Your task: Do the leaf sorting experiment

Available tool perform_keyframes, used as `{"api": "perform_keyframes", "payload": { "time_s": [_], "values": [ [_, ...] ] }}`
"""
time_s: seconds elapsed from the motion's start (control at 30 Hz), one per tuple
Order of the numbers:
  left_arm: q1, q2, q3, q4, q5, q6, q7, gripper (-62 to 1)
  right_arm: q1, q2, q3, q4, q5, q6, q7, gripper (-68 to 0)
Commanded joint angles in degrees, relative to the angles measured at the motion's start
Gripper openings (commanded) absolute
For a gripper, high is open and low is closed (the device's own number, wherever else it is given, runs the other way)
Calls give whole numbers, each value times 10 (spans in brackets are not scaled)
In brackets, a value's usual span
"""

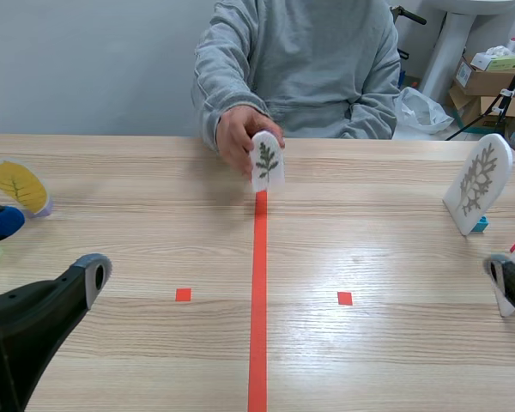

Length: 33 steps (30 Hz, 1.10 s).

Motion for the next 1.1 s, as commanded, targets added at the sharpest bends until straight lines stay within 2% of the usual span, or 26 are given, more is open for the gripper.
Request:
{"api": "perform_keyframes", "payload": {
  "time_s": [0.0,0.2,0.6,1.07],
  "values": [
    [-2,2,-2,1,-5,-1,-7,-37,16,3,0,22,12,-2,3,-156],
    [-2,2,-2,1,-5,-1,-8,-37,43,3,-26,87,13,-3,-38,-156],
    [-2,2,-2,1,-3,-1,-11,-37,83,3,-137,91,9,-4,-54,-156],
    [-2,2,-2,1,-3,-1,-12,-37,83,1,-147,91,8,-4,-54,-157]
  ]
}}
